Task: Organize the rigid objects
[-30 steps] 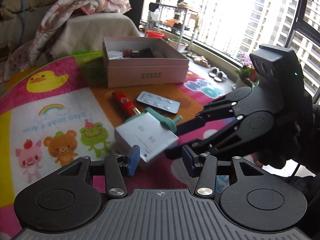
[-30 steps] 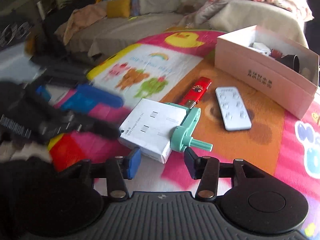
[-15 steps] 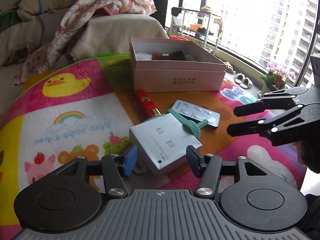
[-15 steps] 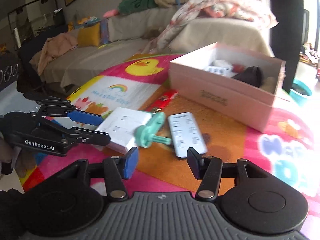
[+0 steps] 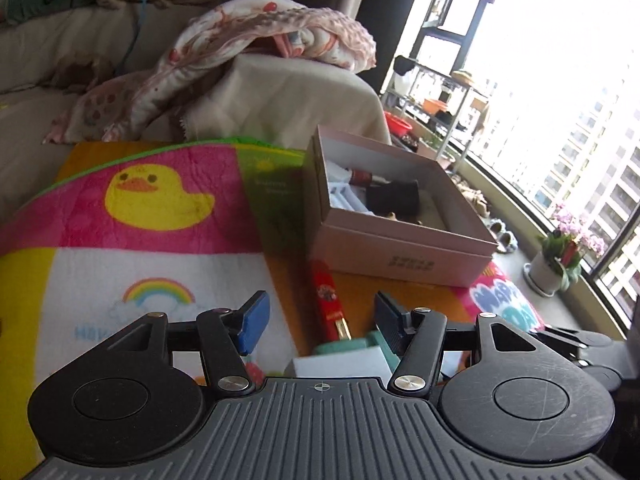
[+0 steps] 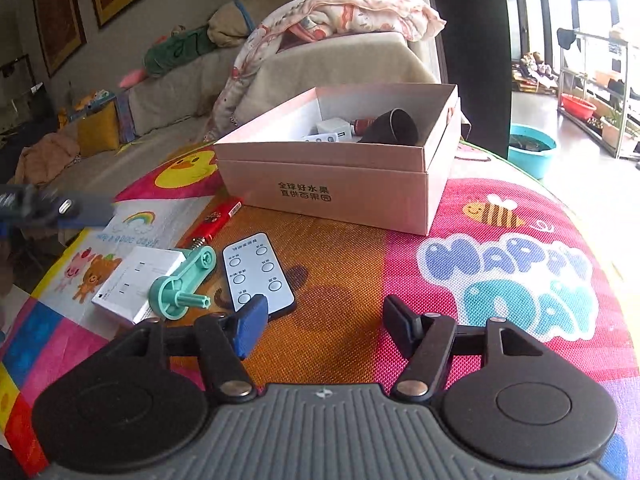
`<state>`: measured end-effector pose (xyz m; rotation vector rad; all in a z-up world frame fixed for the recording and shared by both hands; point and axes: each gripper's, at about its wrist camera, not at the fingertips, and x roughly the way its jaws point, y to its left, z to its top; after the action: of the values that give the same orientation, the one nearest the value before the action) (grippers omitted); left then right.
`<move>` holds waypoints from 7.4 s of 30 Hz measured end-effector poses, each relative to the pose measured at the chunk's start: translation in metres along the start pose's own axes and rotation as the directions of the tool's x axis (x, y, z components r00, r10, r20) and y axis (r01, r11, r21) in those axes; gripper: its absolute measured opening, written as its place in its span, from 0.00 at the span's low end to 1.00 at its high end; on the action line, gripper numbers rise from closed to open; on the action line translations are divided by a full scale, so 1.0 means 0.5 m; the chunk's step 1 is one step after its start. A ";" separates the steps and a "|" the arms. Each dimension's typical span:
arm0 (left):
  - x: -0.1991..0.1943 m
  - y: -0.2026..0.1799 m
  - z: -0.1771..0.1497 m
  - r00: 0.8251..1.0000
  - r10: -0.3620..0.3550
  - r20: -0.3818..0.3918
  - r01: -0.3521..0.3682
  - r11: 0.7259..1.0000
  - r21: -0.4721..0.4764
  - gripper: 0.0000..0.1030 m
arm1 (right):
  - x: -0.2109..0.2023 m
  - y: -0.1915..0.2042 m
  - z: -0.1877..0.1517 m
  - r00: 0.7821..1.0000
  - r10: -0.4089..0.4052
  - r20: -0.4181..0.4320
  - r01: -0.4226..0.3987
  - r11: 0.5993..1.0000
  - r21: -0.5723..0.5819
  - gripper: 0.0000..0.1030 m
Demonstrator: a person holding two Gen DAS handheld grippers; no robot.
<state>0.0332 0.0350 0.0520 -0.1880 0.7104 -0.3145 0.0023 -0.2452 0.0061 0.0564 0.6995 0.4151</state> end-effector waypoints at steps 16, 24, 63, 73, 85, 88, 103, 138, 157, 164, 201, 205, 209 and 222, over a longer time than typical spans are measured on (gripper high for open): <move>0.044 -0.071 -0.057 0.987 -0.123 -0.107 0.139 0.979 0.149 0.50 | 0.002 0.006 -0.004 1.000 0.000 0.006 0.001 1.000 -0.011 0.68; -0.050 -0.093 -0.127 0.996 -0.027 -0.080 0.052 0.944 0.325 0.50 | 0.003 0.012 -0.005 1.000 -0.007 0.003 0.007 1.000 -0.023 0.70; -0.119 -0.077 -0.149 0.988 -0.106 -0.109 0.139 0.919 0.370 0.50 | 0.005 0.023 -0.007 1.000 -0.025 -0.005 0.025 0.998 -0.056 0.74; -0.076 -0.163 -0.192 0.981 -0.099 -0.166 0.173 0.836 0.520 0.83 | 0.005 0.024 -0.006 1.000 -0.026 -0.006 0.026 0.998 -0.057 0.74; -0.066 -0.144 -0.189 0.996 0.051 -0.076 -0.002 0.843 0.537 0.82 | 0.004 0.023 -0.006 1.000 -0.026 -0.005 0.026 0.998 -0.056 0.74; -0.053 -0.126 -0.190 0.994 0.061 -0.095 -0.005 0.866 0.500 0.82 | 0.004 0.024 -0.006 1.000 -0.026 -0.005 0.025 0.998 -0.056 0.74; -0.025 -0.100 -0.195 0.997 -0.016 -0.082 0.046 0.927 0.371 0.82 | 0.017 0.041 0.002 0.994 0.047 -0.098 -0.061 0.986 -0.155 1.00; -0.031 -0.073 -0.185 0.992 0.128 0.003 -0.124 0.959 0.255 0.72 | -0.069 -0.018 0.007 0.985 -0.174 -0.003 0.172 0.977 -0.129 0.65; -0.061 -0.093 -0.209 0.995 0.093 0.028 -0.097 0.942 0.323 0.72 | -0.003 0.083 0.001 0.989 -0.144 -0.013 0.137 0.961 -0.239 0.69; -0.087 -0.105 -0.146 0.995 -0.028 0.096 -0.005 0.945 0.328 0.72 | -0.079 0.075 0.002 0.994 -0.110 0.028 0.113 0.958 -0.265 0.69; 0.181 -0.074 0.173 0.981 -0.152 0.116 0.135 0.980 0.147 0.69 | 0.029 0.021 0.153 0.972 -0.194 0.135 0.220 0.951 -0.219 0.69; 0.094 -0.060 0.085 0.977 -0.162 0.139 0.140 0.978 0.155 0.69 | 0.014 0.031 0.095 0.982 -0.165 0.090 0.181 0.958 -0.222 0.69; 0.079 -0.067 -0.003 0.987 -0.152 0.047 0.142 0.974 0.175 0.69 | 0.022 0.036 0.040 0.987 -0.159 0.031 0.162 0.963 -0.217 0.69; 0.153 -0.076 -0.042 0.999 -0.031 -0.007 0.032 0.983 0.183 0.30 | 0.029 0.016 0.019 0.987 -0.163 -0.001 0.161 0.978 -0.132 0.70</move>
<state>0.0653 -0.0284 0.0001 -0.0237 0.6788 -0.4086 0.0155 -0.2314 0.0058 -0.1268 0.6812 0.3043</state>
